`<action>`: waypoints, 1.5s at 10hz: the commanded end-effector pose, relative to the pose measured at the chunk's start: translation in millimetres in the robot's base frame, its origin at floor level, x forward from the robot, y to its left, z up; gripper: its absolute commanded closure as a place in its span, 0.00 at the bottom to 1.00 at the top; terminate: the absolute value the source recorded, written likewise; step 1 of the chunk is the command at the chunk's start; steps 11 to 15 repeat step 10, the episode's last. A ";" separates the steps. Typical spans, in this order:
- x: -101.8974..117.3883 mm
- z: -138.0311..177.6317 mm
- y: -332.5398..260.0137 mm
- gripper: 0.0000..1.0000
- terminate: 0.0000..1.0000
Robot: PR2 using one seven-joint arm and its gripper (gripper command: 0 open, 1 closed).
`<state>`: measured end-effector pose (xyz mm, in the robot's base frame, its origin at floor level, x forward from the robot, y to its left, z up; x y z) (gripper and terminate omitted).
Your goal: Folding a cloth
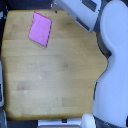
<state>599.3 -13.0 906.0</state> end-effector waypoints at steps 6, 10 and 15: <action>-33.3 -11.6 -229.6 0.00 0.00; -35.0 -29.1 -250.0 0.00 1.00; -35.0 -29.1 -250.0 0.00 1.00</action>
